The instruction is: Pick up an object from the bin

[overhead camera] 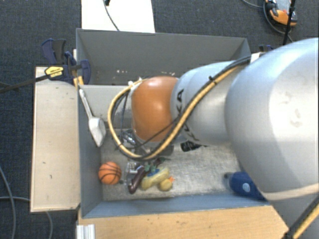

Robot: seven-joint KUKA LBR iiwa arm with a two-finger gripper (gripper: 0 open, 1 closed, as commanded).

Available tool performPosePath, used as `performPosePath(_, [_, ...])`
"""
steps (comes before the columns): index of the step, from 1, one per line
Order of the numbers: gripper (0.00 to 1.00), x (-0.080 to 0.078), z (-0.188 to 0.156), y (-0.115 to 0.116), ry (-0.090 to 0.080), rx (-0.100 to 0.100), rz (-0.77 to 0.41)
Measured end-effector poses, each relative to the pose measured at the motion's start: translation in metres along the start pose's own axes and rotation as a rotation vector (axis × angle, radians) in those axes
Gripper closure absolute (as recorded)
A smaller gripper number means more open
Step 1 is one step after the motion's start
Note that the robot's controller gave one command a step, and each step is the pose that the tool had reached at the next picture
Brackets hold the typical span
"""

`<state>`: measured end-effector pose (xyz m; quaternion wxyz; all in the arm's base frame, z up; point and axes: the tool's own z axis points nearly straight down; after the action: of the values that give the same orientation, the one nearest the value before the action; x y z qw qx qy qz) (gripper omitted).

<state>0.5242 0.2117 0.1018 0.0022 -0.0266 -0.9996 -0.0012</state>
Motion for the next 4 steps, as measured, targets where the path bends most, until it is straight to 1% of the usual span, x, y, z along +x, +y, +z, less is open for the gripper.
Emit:
performPosePath(1, [0.00, 0.000, 0.000, 0.000, -0.001, 0.000, 0.002])
performPosePath(2, [0.00, 0.017, 0.012, 0.012, -0.010, -0.001, 0.119])
performPosePath(3, [1.00, 0.020, 0.025, 0.035, -0.009, 0.001, -0.191])
performPosePath(4, [1.00, 0.021, 0.026, 0.036, -0.007, 0.001, -0.189])
